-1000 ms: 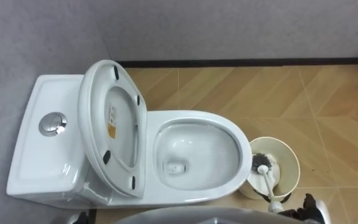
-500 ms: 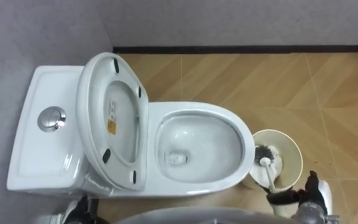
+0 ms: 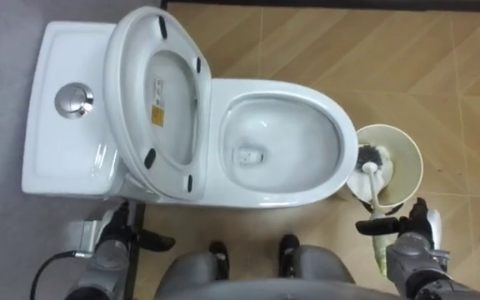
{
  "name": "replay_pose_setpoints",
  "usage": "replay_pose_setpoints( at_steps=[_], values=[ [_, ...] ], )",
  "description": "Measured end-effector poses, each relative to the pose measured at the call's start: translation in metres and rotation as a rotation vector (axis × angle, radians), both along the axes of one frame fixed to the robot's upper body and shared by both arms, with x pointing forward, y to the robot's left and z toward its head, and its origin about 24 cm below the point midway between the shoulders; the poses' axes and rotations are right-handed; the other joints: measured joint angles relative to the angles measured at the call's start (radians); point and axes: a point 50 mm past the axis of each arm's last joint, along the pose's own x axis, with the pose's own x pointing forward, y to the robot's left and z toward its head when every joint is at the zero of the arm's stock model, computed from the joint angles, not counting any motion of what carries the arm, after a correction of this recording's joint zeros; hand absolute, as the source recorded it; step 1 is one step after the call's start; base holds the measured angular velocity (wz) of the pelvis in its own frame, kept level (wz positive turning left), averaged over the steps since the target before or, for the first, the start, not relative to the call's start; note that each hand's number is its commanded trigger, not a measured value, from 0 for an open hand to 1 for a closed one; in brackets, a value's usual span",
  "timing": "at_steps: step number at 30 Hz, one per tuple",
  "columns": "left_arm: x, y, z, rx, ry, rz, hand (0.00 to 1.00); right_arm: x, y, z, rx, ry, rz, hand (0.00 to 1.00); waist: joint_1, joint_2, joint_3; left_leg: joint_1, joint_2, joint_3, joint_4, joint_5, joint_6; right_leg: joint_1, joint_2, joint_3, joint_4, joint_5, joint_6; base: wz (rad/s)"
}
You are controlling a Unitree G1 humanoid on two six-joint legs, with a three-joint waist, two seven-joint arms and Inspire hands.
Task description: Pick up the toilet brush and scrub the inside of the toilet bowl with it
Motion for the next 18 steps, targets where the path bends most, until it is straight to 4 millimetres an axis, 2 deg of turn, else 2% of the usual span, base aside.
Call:
replay_pose_setpoints(
  at_steps=[2,4,7,12,18],
  values=[
    [0.011,-0.003,0.004,-0.013,-0.033,-0.003,0.00,0.007,0.000,0.003,0.008,-0.021,-0.015,0.00,0.001,-0.002,0.0026,-0.047,-0.005,-0.006,0.024,0.003,0.009,-0.049,-0.008,-0.002,0.032,-0.007,-0.006,0.14],
    [0.025,-0.007,0.010,-0.018,-0.073,-0.023,0.00,0.020,-0.004,0.009,-0.002,-0.049,-0.016,0.00,0.000,-0.002,0.0054,-0.123,-0.014,-0.006,0.068,0.007,0.020,-0.131,-0.027,0.003,0.090,-0.020,-0.008,0.14],
    [0.041,-0.017,0.018,-0.036,-0.135,-0.051,0.00,0.032,-0.018,0.019,-0.011,-0.074,-0.061,0.00,0.011,-0.005,0.0078,-0.203,-0.030,-0.001,0.106,0.012,0.033,-0.228,-0.047,0.025,0.162,-0.029,-0.005,0.06],
    [0.054,-0.027,0.027,-0.062,-0.205,-0.074,0.00,0.041,-0.033,0.029,-0.014,-0.111,-0.126,0.00,0.028,-0.004,0.0093,-0.310,-0.028,0.000,0.154,0.014,0.037,-0.331,-0.051,0.025,0.208,-0.017,-0.011,0.01],
    [0.065,-0.031,0.034,-0.119,-0.252,-0.023,0.00,0.053,-0.043,0.041,-0.058,-0.148,-0.139,0.00,0.031,-0.003,0.0102,-0.435,-0.031,-0.001,0.216,0.014,0.040,-0.455,-0.063,0.027,0.273,-0.019,-0.017,0.04]
  ],
)
